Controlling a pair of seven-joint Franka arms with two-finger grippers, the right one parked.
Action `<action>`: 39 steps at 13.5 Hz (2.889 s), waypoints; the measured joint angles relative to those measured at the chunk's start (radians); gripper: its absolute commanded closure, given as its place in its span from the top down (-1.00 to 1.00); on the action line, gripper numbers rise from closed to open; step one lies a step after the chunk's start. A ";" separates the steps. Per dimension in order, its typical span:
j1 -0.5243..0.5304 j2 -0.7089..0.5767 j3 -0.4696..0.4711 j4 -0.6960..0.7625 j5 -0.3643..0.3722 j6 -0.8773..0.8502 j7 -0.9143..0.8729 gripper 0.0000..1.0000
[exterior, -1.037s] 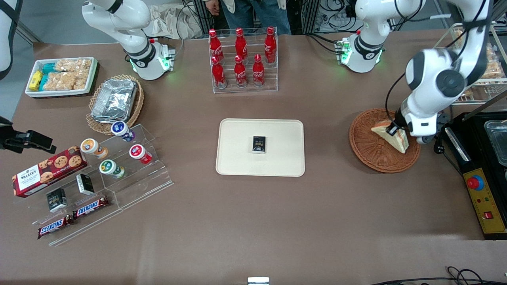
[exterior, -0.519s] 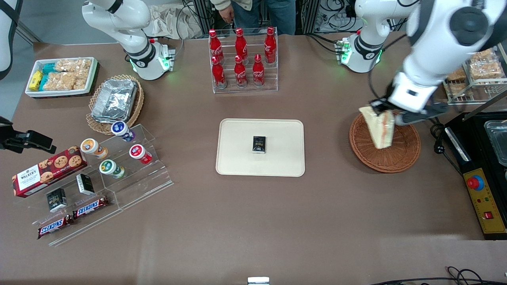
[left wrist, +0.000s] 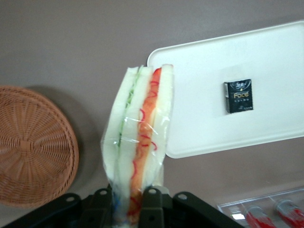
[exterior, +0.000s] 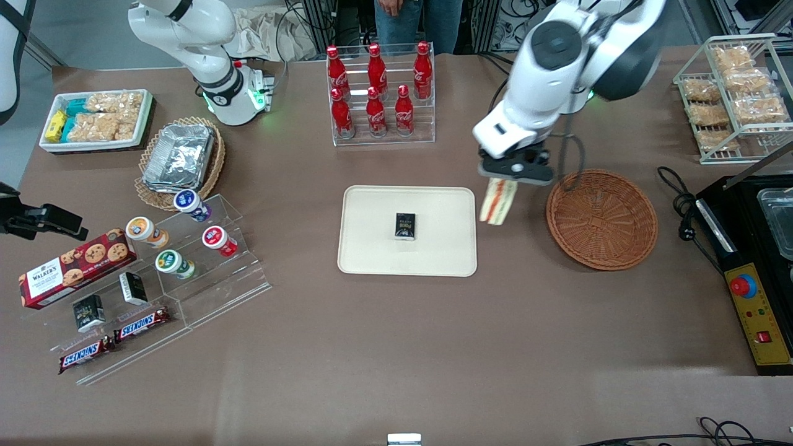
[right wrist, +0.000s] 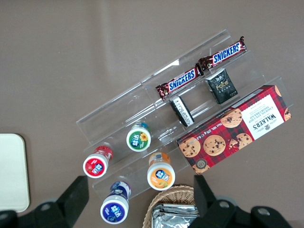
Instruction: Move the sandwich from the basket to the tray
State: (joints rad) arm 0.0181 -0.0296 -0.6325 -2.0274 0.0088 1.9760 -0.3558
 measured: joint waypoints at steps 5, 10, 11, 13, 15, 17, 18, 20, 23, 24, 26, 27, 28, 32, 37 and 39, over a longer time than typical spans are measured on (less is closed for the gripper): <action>0.001 0.272 -0.057 -0.033 0.226 0.127 -0.266 -1.00; 0.000 0.485 -0.089 -0.019 0.380 0.242 -0.515 -1.00; -0.005 0.493 -0.091 -0.015 0.381 0.252 -0.522 -1.00; -0.032 0.498 -0.091 -0.012 0.385 0.268 -0.545 -1.00; -0.050 0.508 -0.091 -0.012 0.419 0.275 -0.583 -0.52; -0.052 0.531 -0.089 -0.012 0.475 0.278 -0.618 0.75; -0.052 0.541 -0.087 -0.011 0.485 0.281 -0.623 1.00; -0.052 0.550 -0.085 -0.008 0.493 0.283 -0.624 1.00; -0.052 0.549 -0.085 0.018 0.495 0.264 -0.632 1.00; -0.052 0.546 -0.090 0.047 0.495 0.212 -0.643 1.00; -0.052 0.529 -0.118 0.150 0.489 0.043 -0.659 1.00; -0.052 0.513 -0.134 0.213 0.465 -0.043 -0.665 1.00; -0.052 0.489 -0.144 0.280 0.426 -0.122 -0.662 1.00; 0.060 0.375 -0.145 0.444 0.271 -0.287 -0.423 1.00; 0.231 0.271 -0.122 0.479 0.175 -0.401 -0.120 1.00; 0.213 0.214 0.010 0.480 0.110 -0.429 0.021 1.00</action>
State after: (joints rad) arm 0.2310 0.1849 -0.6228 -1.5477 0.1191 1.5472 -0.3344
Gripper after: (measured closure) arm 0.000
